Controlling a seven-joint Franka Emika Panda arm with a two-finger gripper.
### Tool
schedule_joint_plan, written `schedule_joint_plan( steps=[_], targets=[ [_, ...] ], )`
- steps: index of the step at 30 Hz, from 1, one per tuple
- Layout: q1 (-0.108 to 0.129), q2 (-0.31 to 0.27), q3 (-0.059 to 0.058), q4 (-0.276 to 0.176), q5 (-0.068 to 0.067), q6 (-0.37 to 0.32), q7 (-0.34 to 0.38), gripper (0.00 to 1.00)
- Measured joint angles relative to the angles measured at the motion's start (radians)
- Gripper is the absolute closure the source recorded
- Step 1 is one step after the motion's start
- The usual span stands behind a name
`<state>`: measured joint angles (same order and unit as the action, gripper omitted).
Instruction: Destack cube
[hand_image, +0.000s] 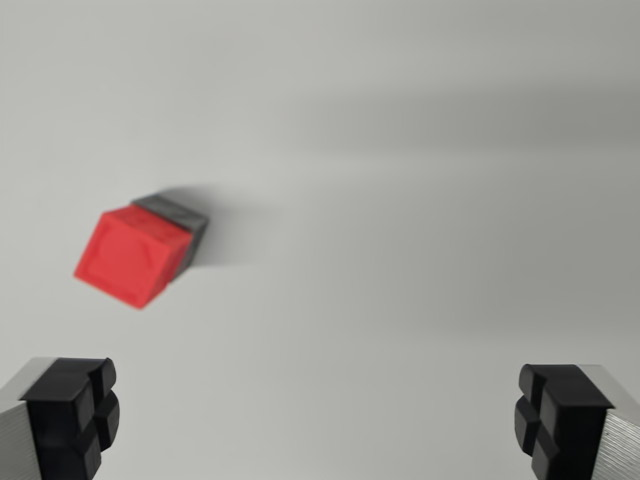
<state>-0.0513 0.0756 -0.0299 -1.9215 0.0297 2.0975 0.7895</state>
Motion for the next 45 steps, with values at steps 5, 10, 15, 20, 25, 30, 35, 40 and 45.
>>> schedule_joint_plan(
  steps=[5,10,15,20,25,30,35,40,45],
  targets=[
    [0.000,0.000,0.000,0.000,0.000,0.000,0.000,0.00],
    [0.000,0.000,0.000,0.000,0.000,0.000,0.000,0.00],
    [0.000,0.000,0.000,0.000,0.000,0.000,0.002,0.00],
    [0.003,0.001,0.000,-0.004,0.000,0.001,0.011,0.00],
    [0.009,0.003,0.001,-0.014,-0.001,0.010,0.028,0.00],
    [0.016,0.007,0.003,-0.024,-0.002,0.021,0.050,0.00],
    [0.027,0.010,0.004,-0.040,-0.004,0.036,0.082,0.00],
    [0.037,0.017,0.006,-0.052,-0.007,0.051,0.115,0.00],
    [0.049,0.025,0.009,-0.070,-0.010,0.070,0.155,0.00]
  ],
)
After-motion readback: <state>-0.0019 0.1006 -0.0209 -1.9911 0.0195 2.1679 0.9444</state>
